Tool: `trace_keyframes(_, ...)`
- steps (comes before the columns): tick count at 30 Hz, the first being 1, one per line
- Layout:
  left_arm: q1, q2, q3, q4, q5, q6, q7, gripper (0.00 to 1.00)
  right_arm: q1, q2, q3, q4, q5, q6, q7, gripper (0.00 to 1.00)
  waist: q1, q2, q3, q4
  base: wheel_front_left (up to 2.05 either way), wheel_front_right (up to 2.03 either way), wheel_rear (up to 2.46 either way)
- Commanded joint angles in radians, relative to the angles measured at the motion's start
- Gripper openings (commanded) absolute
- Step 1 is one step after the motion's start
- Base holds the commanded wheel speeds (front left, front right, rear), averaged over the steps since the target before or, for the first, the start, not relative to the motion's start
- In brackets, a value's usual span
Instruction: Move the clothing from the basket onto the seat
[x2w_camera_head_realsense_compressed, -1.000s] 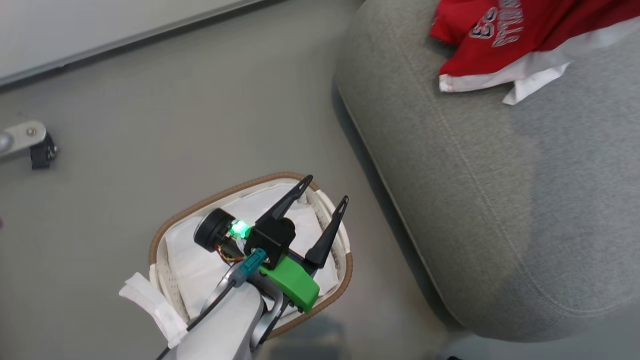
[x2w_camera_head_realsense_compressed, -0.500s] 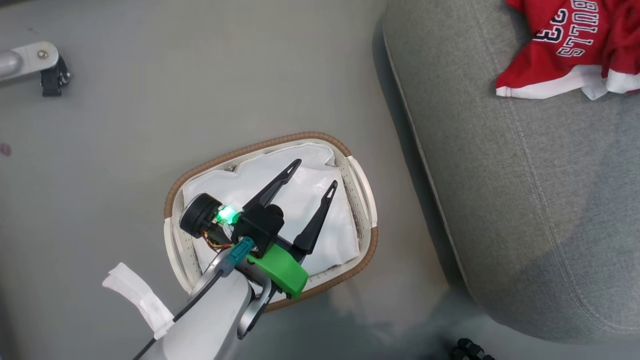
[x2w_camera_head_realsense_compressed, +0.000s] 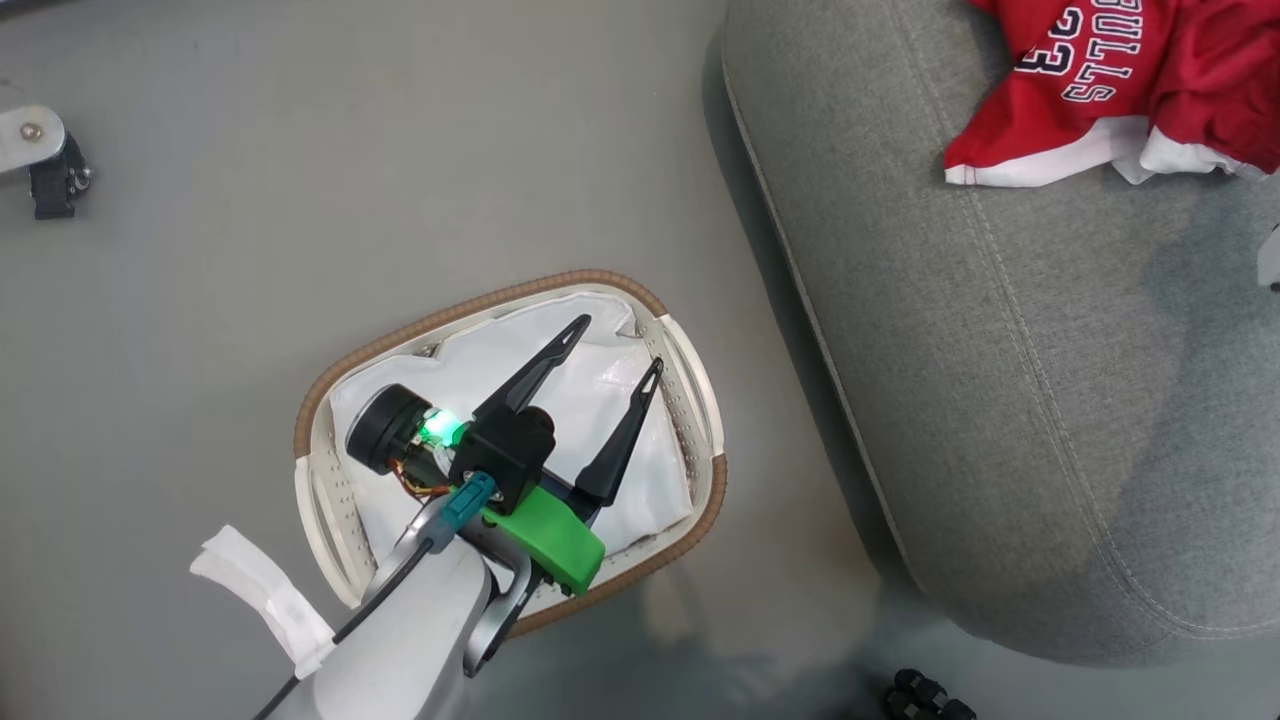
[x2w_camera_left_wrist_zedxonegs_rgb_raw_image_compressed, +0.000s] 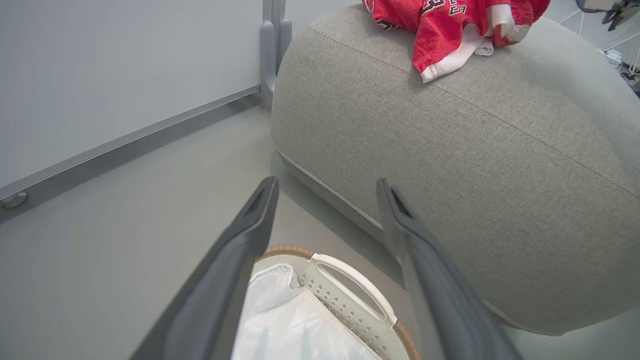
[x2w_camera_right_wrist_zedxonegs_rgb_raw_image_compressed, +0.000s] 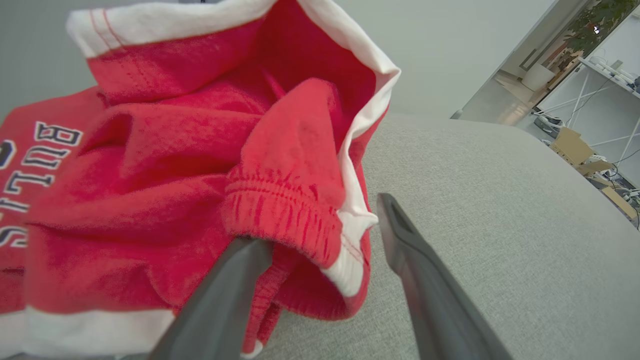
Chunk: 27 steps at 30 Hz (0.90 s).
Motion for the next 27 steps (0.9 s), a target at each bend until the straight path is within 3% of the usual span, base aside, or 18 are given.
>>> trace_keyframes(1,0.007,0.003,0.002,-0.001,-0.011,-0.003,0.000,1.00,0.043,0.013,-0.003,-0.025,-0.002,-0.001,-0.004,1.00,-0.0001,0.0000,-0.034,-0.017,0.00,0.00,0.00)
trace_keyframes(7,0.037,-0.007,0.029,0.002,-0.026,-0.003,0.000,1.00,0.164,0.026,0.022,-0.099,-0.014,-0.001,-0.004,1.00,-0.0001,0.0000,-0.111,-0.036,0.00,0.00,0.00)
trace_keyframes(14,0.081,-0.027,0.085,0.003,-0.037,-0.003,0.000,1.00,0.190,0.023,0.069,-0.151,-0.015,-0.001,-0.005,1.00,-0.0001,0.0000,-0.219,-0.028,0.00,0.00,0.00)
trace_keyframes(27,0.208,-0.072,0.279,-0.012,-0.026,0.000,0.000,1.00,0.218,0.088,0.227,-0.186,0.031,-0.001,-0.004,1.00,-0.0001,0.0000,-0.401,0.115,0.00,0.00,0.00)
